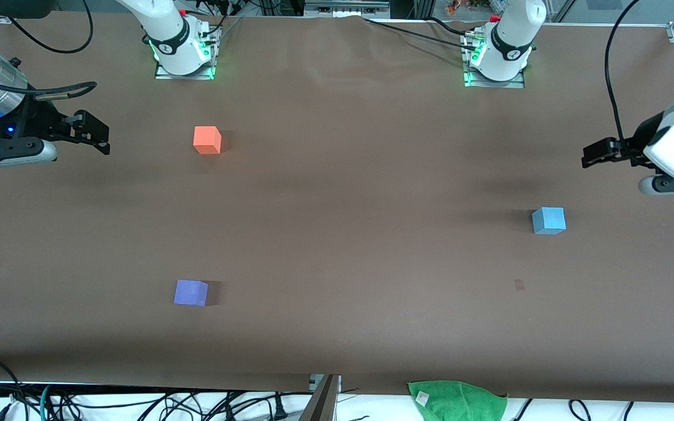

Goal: Place blue block between orange and purple blocks
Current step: 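Move the left gripper toward the light-blue cube, then lower the left gripper over the light-blue cube and close on it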

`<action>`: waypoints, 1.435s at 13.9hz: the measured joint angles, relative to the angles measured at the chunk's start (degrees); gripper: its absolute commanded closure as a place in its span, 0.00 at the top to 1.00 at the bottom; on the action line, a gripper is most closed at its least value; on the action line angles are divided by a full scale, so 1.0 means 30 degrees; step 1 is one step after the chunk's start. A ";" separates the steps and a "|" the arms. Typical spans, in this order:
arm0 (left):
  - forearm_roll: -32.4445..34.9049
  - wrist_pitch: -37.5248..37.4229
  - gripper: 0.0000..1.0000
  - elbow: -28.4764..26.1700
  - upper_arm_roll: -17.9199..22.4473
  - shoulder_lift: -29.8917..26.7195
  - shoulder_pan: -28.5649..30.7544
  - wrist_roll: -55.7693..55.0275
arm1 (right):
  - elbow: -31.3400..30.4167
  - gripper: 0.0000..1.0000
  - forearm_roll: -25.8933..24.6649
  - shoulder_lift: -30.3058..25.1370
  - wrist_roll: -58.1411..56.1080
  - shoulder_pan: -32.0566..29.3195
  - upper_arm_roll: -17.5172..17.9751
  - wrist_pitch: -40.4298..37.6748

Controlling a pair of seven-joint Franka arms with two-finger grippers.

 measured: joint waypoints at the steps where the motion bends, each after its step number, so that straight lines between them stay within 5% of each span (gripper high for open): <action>1: 0.0000 0.0354 1.00 0.0005 0.0016 0.0214 0.0138 0.0024 | 0.0000 1.00 0.0000 0.0000 0.0000 -0.0004 -0.0008 0.0004; 8: 0.0042 0.5258 1.00 -0.0462 0.0040 0.4045 0.0622 0.2647 | 0.0007 1.00 0.0000 0.0002 0.0000 -0.0006 -0.0012 0.0009; 11: 0.0671 0.7907 1.00 -0.1968 0.0045 0.5730 0.0874 0.3014 | 0.0011 1.00 0.0000 0.0002 0.0000 -0.0014 -0.0030 0.0012; 14: 0.1954 1.0128 1.00 -0.4056 0.0045 0.5924 0.1190 0.3024 | 0.0011 1.00 0.0000 0.0003 0.0000 -0.0039 -0.0100 0.0014; 20: 0.2118 1.0593 1.00 -0.6272 0.0046 0.6012 0.1715 0.3195 | 0.0012 1.00 0.0001 0.0114 0.0000 -0.0062 -0.0224 0.0016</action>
